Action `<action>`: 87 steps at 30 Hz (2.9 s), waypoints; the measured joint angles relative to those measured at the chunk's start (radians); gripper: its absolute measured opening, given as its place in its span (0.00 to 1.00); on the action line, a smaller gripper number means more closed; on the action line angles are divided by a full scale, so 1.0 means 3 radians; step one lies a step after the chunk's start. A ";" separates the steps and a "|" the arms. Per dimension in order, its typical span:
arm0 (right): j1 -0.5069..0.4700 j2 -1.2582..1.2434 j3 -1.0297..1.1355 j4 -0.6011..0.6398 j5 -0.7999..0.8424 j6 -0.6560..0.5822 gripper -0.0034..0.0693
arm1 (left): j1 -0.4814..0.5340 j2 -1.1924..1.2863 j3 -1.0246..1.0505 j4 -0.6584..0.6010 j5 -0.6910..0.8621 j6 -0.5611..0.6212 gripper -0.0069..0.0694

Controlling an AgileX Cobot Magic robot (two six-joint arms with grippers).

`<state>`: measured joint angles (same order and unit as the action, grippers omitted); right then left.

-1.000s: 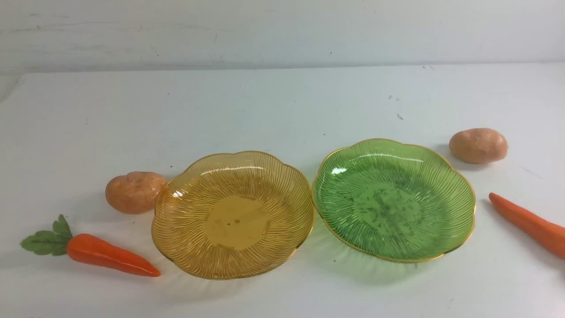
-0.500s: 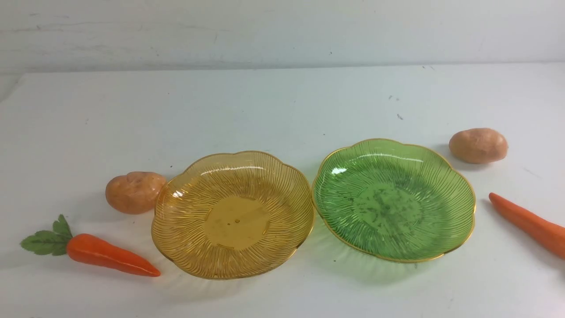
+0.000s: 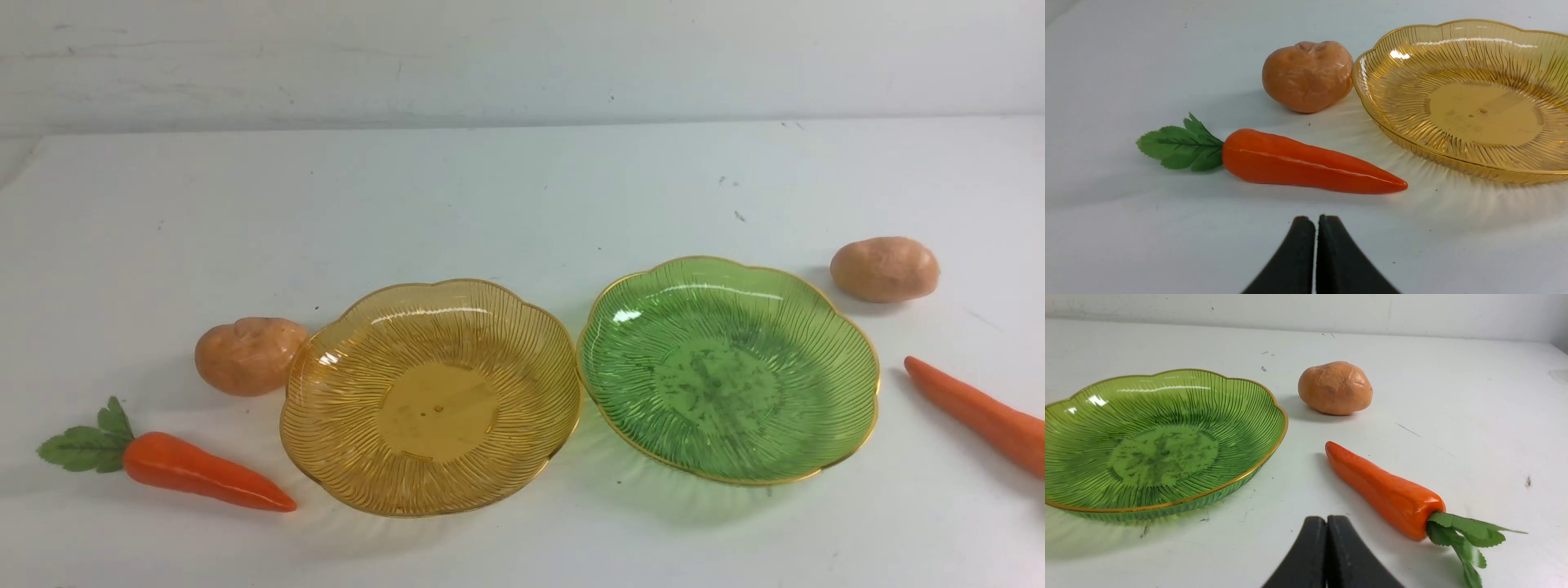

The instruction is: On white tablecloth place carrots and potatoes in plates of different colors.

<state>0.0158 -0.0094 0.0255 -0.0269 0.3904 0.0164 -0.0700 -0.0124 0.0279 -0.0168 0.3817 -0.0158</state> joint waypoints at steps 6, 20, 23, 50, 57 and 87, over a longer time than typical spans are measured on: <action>0.0000 0.0000 0.0000 -0.0003 0.0000 0.0000 0.03 | 0.0000 0.0000 0.0000 0.0000 0.0000 0.0000 0.09; 0.0000 0.0000 0.0000 0.2271 -0.0164 0.1190 0.03 | 0.0000 0.0000 0.0000 -0.2956 -0.0258 -0.1550 0.09; 0.0000 0.0000 0.0000 0.2368 -0.0233 0.1210 0.03 | 0.0000 0.0000 0.0000 -0.3167 -0.0423 -0.1569 0.09; 0.0000 0.1096 -0.2128 0.1341 0.1272 -0.0082 0.03 | 0.0000 0.3073 -0.2988 -0.1969 0.2612 0.0921 0.09; 0.0000 0.2119 -0.2297 0.0885 0.2262 -0.0167 0.03 | 0.0000 0.4183 -0.3513 -0.0847 0.2668 0.0552 0.17; 0.0000 0.2337 -0.2298 0.0861 0.2267 -0.0187 0.03 | -0.0380 0.5574 -0.3522 0.0444 0.1653 0.2522 0.66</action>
<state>0.0158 0.6917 -0.6638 0.2314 1.0706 -0.0396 -0.1841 1.6598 -1.0288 0.1164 0.8775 0.7409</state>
